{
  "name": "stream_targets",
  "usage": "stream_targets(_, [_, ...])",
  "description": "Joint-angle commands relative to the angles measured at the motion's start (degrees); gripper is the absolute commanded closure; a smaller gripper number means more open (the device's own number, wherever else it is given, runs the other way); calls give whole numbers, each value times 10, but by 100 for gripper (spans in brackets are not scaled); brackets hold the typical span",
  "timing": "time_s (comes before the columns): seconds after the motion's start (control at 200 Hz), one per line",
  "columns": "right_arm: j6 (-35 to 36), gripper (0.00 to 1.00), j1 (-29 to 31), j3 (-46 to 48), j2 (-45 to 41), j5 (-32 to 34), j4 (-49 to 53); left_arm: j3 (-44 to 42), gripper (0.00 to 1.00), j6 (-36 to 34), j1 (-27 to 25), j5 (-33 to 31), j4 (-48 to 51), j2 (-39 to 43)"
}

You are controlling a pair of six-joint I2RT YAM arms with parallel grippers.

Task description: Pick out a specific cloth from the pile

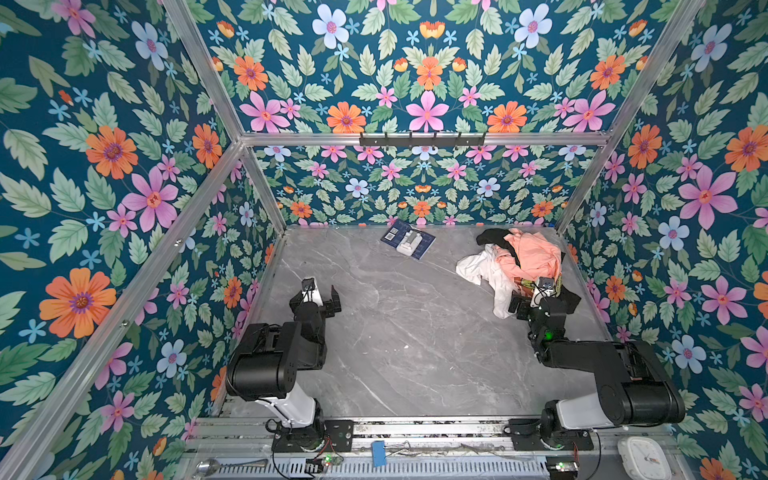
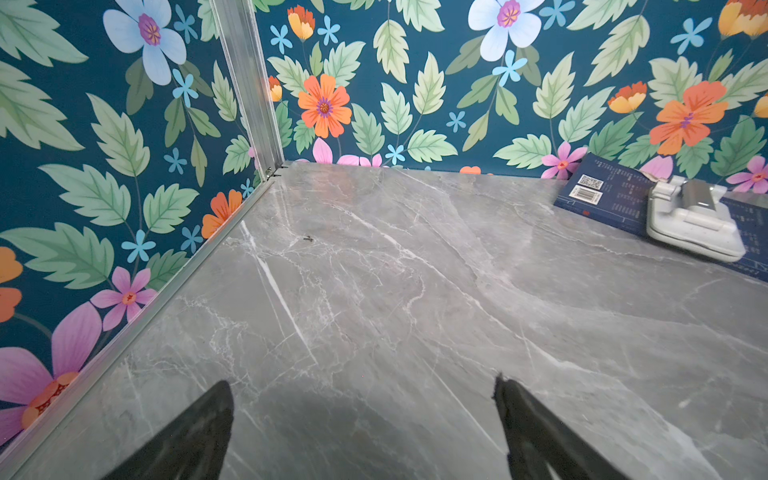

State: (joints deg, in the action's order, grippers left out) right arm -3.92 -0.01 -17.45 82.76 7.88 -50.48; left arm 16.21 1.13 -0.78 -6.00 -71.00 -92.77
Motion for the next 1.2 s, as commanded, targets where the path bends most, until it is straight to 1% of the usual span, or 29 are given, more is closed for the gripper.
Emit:
stream_targets(0.0, [-2, 1, 0, 0, -2, -1, -7, 0, 0, -5, 1, 1, -13, 1])
stream_targets(1.195, [3, 1, 3, 5, -3, 8, -18, 0, 0, -7, -2, -2, -12, 1])
